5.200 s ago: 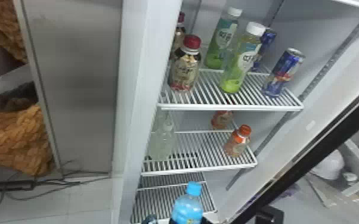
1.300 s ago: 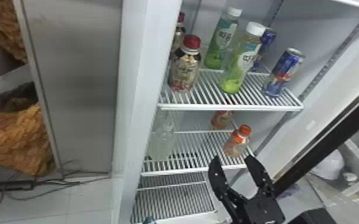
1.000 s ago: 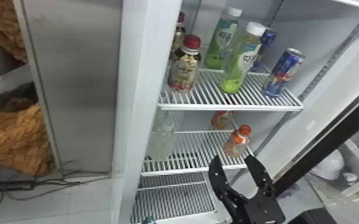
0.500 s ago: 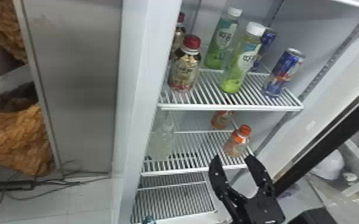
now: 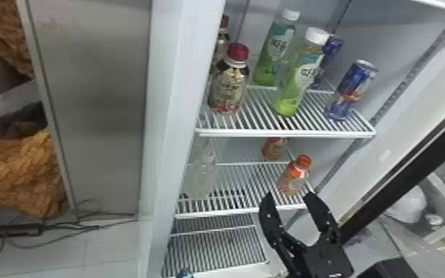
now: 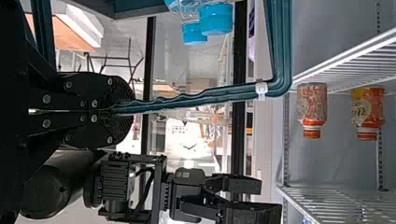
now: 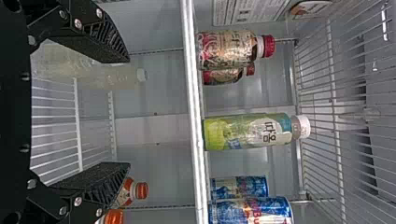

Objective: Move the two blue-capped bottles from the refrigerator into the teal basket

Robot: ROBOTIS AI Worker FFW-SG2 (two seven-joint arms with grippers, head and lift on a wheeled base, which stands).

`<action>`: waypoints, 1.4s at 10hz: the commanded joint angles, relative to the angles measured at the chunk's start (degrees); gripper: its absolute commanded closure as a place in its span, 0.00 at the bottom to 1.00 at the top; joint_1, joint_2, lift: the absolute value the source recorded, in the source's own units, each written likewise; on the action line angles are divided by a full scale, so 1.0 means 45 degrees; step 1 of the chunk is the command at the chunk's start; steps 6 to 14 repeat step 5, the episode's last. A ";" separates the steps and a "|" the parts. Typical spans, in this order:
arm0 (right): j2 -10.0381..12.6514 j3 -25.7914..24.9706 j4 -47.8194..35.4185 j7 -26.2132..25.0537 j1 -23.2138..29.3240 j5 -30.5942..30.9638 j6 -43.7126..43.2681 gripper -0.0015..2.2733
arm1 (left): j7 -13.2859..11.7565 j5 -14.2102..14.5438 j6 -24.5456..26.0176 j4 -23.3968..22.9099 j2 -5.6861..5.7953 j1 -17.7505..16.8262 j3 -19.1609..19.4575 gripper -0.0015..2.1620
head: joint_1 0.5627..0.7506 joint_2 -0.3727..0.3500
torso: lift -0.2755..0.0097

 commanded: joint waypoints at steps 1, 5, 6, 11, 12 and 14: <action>0.0000 0.0000 0.0000 0.0001 0.0000 -0.0010 -0.0008 0.11 | 0.0003 -0.0004 0.0000 0.0000 0.0000 -0.0009 -0.0005 0.52 | 0.70 0.03 | 0.49; 0.0000 0.0000 0.0031 0.0001 -0.0031 -0.0030 -0.0008 0.11 | 0.0003 -0.0004 0.0000 0.0000 0.0000 -0.0009 -0.0005 0.52 | 0.70 0.03 | 0.49; 0.0000 0.0000 0.0031 0.0001 -0.0031 -0.0030 -0.0008 0.11 | 0.0003 -0.0004 0.0000 0.0000 0.0000 -0.0009 -0.0005 0.52 | 0.70 0.03 | 0.49; 0.0000 0.0000 0.0031 0.0001 -0.0031 -0.0030 -0.0008 0.11 | 0.0003 -0.0004 0.0000 0.0000 0.0000 -0.0009 -0.0005 0.52 | 0.70 0.03 | 0.49; 0.0000 0.0000 0.0031 0.0001 -0.0031 -0.0030 -0.0008 0.11 | 0.0003 -0.0004 0.0000 0.0000 0.0000 -0.0009 -0.0005 0.52 | 0.70 0.03 | 0.49; 0.0000 0.0000 0.0031 0.0001 -0.0031 -0.0030 -0.0008 0.11 | 0.0003 -0.0004 0.0000 0.0000 0.0000 -0.0009 -0.0005 0.52 | 0.70 0.03 | 0.49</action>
